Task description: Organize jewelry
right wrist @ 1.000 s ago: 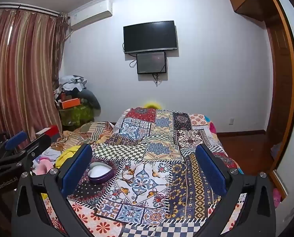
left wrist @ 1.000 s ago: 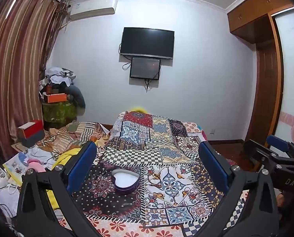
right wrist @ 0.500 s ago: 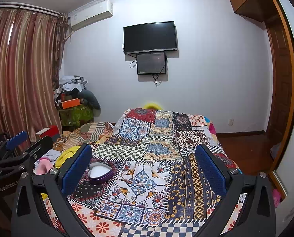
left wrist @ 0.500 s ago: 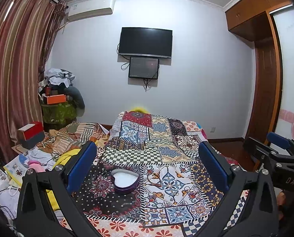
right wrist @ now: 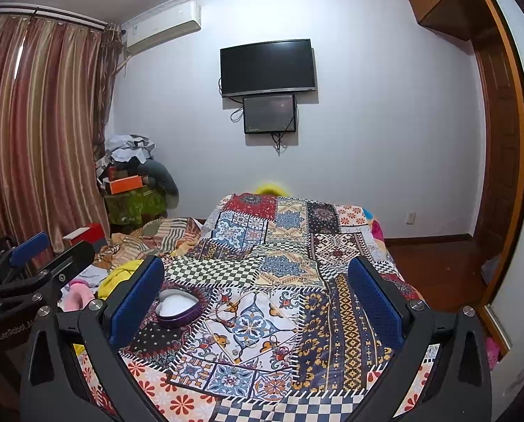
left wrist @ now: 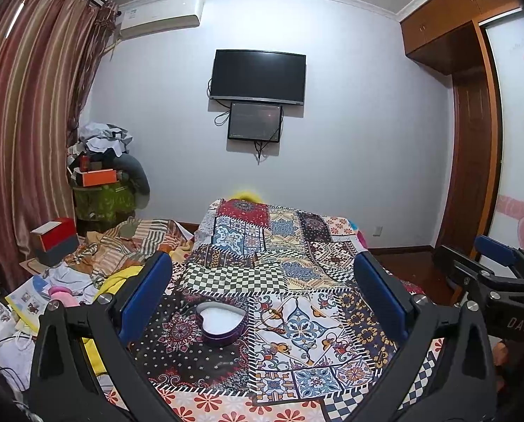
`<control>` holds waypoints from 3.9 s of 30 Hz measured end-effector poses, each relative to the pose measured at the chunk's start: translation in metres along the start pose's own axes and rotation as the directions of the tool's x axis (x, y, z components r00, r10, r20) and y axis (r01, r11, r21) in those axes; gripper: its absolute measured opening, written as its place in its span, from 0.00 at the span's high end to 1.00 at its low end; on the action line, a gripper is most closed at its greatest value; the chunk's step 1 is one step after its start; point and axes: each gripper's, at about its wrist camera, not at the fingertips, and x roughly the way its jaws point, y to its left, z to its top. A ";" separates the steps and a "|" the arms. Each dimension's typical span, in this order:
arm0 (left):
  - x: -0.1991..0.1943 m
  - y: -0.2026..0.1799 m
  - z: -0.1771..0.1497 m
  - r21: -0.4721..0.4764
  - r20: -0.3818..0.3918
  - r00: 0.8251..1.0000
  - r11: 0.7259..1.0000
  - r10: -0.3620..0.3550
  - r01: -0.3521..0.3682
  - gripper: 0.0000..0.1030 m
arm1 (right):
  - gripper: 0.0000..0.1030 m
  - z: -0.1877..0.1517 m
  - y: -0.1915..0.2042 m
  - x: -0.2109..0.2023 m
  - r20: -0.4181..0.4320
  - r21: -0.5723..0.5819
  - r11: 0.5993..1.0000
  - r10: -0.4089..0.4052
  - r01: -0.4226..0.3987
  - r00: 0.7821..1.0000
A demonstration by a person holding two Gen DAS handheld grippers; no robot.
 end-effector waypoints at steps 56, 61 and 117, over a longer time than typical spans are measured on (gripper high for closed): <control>0.105 0.011 -0.024 0.028 -0.203 0.979 0.999 0.025 -0.020 0.00 | 0.00 -0.029 -0.040 0.089 -0.234 -0.020 0.997 -0.082 0.079 0.969; 0.129 0.015 -0.049 0.037 -0.315 0.949 0.999 0.022 -0.011 0.00 | 0.00 -0.051 -0.054 0.109 -0.345 -0.032 0.995 -0.096 0.091 0.934; 0.192 0.005 -0.168 -0.044 -0.703 0.689 0.978 -0.176 0.205 0.80 | 0.91 -0.151 0.008 0.177 -0.708 0.062 0.965 0.223 -0.255 0.670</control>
